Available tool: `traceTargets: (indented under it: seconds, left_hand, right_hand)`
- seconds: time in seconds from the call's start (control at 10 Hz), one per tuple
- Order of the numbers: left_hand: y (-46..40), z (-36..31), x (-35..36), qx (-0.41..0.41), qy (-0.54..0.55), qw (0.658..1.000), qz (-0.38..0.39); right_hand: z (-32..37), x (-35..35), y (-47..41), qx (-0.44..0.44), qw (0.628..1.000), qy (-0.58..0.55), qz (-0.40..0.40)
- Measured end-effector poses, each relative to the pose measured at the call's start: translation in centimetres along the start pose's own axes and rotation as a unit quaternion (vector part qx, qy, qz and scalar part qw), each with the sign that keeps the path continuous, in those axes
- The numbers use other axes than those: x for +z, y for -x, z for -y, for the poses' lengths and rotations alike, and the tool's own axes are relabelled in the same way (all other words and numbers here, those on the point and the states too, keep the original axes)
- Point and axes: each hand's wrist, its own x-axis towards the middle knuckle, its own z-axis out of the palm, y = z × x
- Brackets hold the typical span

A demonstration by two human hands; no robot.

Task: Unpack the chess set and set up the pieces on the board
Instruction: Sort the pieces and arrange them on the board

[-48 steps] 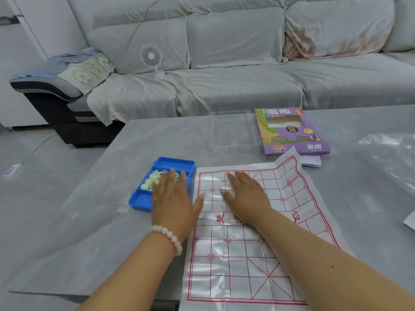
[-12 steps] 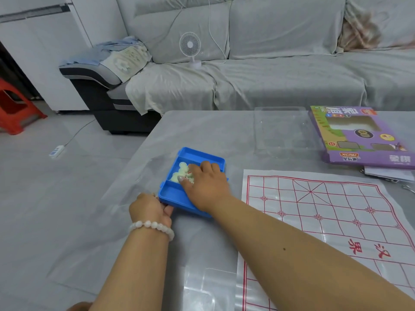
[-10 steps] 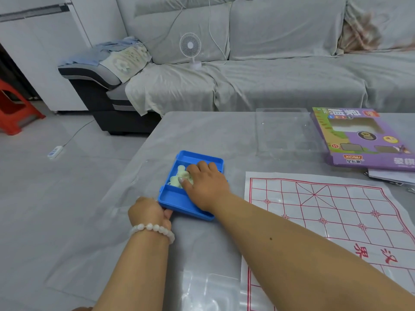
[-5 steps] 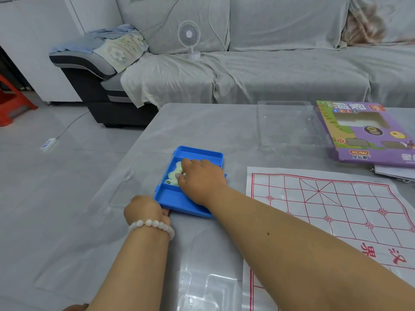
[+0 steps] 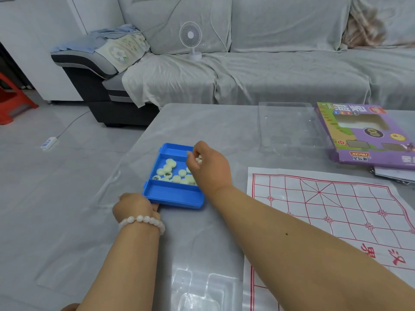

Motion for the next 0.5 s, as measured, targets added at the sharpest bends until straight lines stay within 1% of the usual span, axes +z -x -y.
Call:
traceTargets:
  seconds: [0.1, 0.2, 0.3, 0.4, 0.5]
  left_hand:
    - [-1.4, -0.5, -0.6, -0.092, 0.155, 0.984, -0.008]
    - [-2.4, 0.4, -0.9, -0.071, 0.106, 0.992, -0.013]
    - [-2.3, -0.6, -1.0, -0.127, 0.462, 0.878, -0.012]
    - [-1.6, 0.6, -0.2, -0.093, 0.567, 0.818, -0.023]
    - [-2.8, -0.1, -0.2, -0.123, 0.544, 0.830, -0.029]
  right_hand:
    - [-0.6, -0.1, 0.8, 0.071, 0.997, 0.009, -0.015]
    - [-1.6, 0.6, 1.8, 0.106, 0.990, 0.091, 0.026]
    - [-2.3, 1.2, 2.5, 0.097, 0.980, 0.167, 0.051]
    - [-2.8, 1.3, 2.7, 0.063, 0.969, 0.235, 0.052]
    - [-2.9, 1.4, 2.8, 0.055, 0.970, 0.233, 0.050]
